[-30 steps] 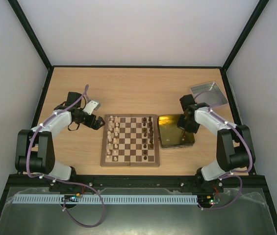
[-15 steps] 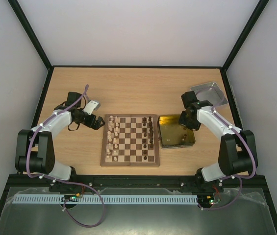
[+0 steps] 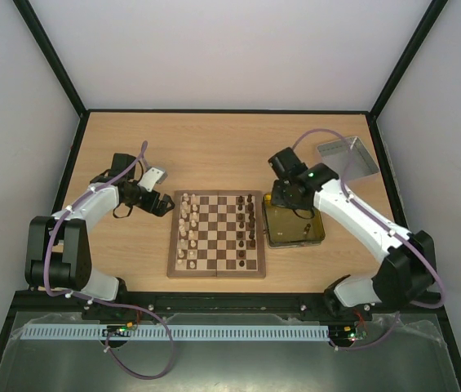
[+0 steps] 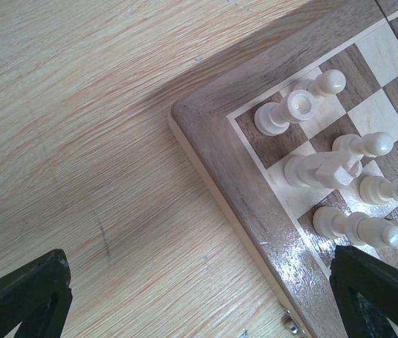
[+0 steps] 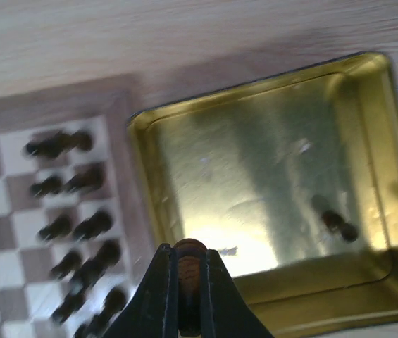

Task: Set up the chess pieces on the board
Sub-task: Place the chess piece on the chessboard.

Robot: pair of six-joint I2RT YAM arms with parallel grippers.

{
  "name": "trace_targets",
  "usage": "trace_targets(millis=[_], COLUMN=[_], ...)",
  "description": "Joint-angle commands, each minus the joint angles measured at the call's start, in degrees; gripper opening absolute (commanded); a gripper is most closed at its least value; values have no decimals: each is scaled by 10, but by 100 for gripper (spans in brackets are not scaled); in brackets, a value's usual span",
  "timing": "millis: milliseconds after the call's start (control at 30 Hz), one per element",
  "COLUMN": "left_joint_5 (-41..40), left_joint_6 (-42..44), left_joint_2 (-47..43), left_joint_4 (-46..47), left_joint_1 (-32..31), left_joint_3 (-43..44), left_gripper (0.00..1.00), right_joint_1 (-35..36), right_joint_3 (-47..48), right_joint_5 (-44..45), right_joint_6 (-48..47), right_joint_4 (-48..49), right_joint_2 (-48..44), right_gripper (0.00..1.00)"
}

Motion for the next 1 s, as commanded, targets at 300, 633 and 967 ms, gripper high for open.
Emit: trace_targets(millis=[300, 633, 967], left_joint_5=[-6, -10, -12], left_joint_6=[-1, -2, -1], left_joint_2=[0, -2, -3], left_joint_4=[-2, -2, -1], left_joint_1=[-4, -3, -3], left_joint_3=[-1, -4, -5], left_gripper=[100, 100, 100], right_joint_1=[250, 318, 324], right_joint_3=[-36, -60, -90], right_joint_5=[47, 32, 13], right_joint_6=[144, 169, 164], right_joint_4=[-67, -43, 2], right_joint_2=[-27, -9, 17], right_gripper=[2, 2, 2])
